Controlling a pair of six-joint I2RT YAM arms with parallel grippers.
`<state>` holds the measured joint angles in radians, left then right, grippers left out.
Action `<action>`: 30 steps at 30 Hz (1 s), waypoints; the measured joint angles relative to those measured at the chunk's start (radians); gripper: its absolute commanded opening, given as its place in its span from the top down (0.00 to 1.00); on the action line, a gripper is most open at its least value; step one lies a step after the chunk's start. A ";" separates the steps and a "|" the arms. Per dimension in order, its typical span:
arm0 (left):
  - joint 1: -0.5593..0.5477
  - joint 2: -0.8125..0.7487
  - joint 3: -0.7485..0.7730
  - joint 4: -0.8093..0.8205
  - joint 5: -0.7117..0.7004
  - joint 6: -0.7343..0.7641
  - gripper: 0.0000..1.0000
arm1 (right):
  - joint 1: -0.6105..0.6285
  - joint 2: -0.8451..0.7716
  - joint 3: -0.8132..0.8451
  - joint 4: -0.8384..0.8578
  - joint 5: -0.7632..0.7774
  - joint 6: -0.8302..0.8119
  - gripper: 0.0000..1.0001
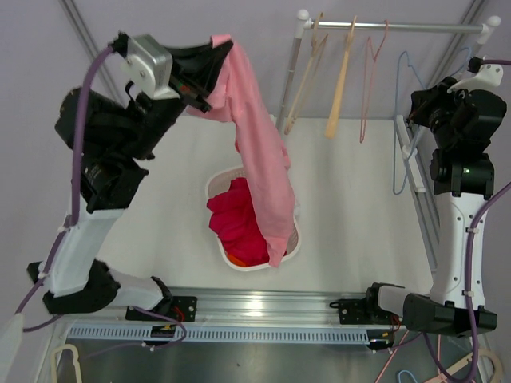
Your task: Remove the t-shirt from the hanger
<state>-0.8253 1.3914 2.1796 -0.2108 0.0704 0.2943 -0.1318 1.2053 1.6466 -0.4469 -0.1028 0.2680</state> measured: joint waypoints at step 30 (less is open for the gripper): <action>0.069 0.122 -1.452 0.373 -0.029 -1.058 0.83 | 0.005 0.625 0.642 -0.095 -0.142 -0.083 1.00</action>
<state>-0.7567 1.5135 0.7277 0.1627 0.0410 -0.7635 -0.1268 1.8301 2.2887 -0.5419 -0.2443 0.1848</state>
